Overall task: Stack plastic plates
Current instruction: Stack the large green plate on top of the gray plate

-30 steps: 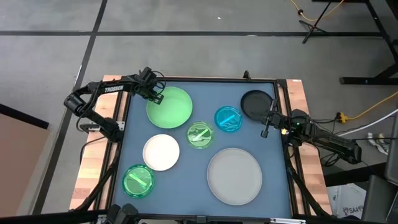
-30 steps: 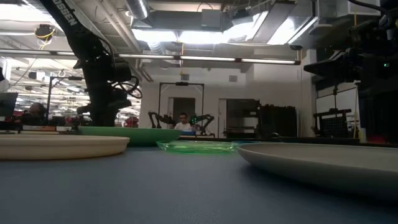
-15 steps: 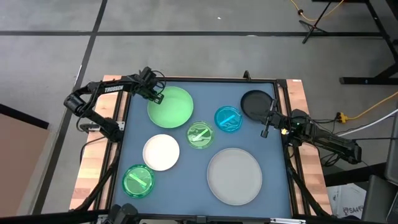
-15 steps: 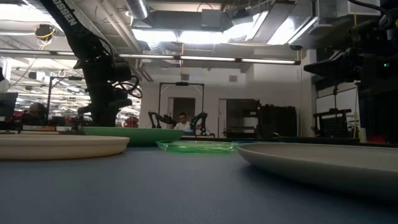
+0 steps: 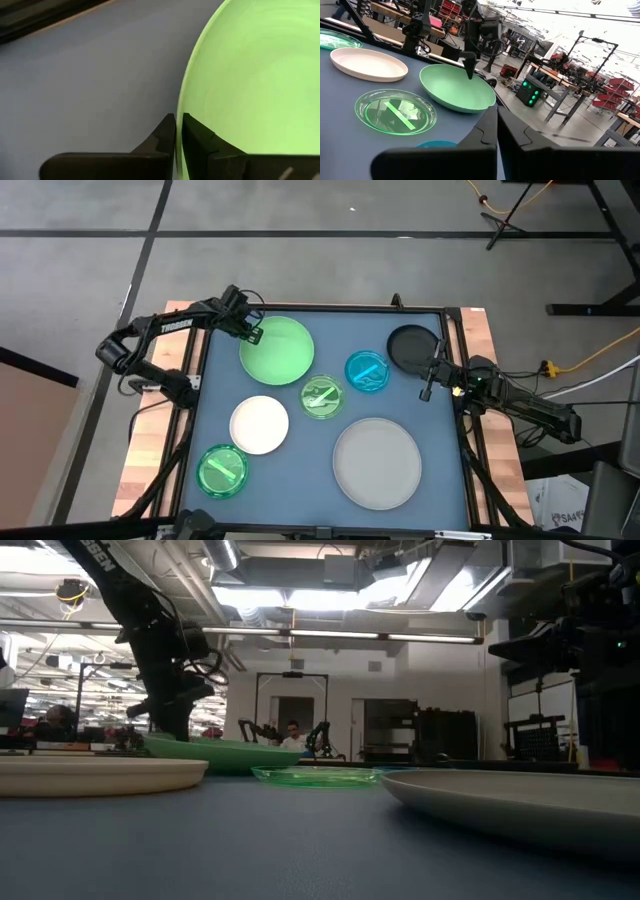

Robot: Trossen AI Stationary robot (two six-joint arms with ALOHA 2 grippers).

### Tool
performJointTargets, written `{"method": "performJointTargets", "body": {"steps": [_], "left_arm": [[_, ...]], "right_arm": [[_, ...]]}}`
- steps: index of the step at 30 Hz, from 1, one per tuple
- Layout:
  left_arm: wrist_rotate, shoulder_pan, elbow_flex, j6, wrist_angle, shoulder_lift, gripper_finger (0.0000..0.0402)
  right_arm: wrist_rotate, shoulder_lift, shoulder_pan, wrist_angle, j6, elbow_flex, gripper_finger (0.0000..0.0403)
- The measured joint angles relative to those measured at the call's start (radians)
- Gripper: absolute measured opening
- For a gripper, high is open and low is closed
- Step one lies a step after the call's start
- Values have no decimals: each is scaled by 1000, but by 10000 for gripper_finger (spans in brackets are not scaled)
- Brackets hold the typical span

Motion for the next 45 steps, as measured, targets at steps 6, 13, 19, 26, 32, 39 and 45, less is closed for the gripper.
{"method": "performJointTargets", "body": {"steps": [6, 13, 19, 26, 32, 39, 45], "left_arm": [[65, 6, -1, -30, 1, -45, 6], [100, 6, -1, -49, 2, -60, 4], [183, 6, -1, -54, 6, -60, 4], [287, -16, -1, -105, 47, -61, 5], [292, -107, -1, -184, 83, -61, 5], [294, -269, -1, -296, 154, -61, 5], [263, -418, -1, -399, 197, -61, 5]], "right_arm": [[0, 0, 0, 0, 0, 0, 0], [0, 0, 0, 0, 0, 0, 0], [0, 0, 0, 0, 0, 0, 0], [0, 0, 0, 0, 0, 0, 0], [0, 0, 0, 0, 0, 0, 0], [0, 0, 0, 0, 0, 0, 0], [0, 0, 0, 0, 0, 0, 0]]}}
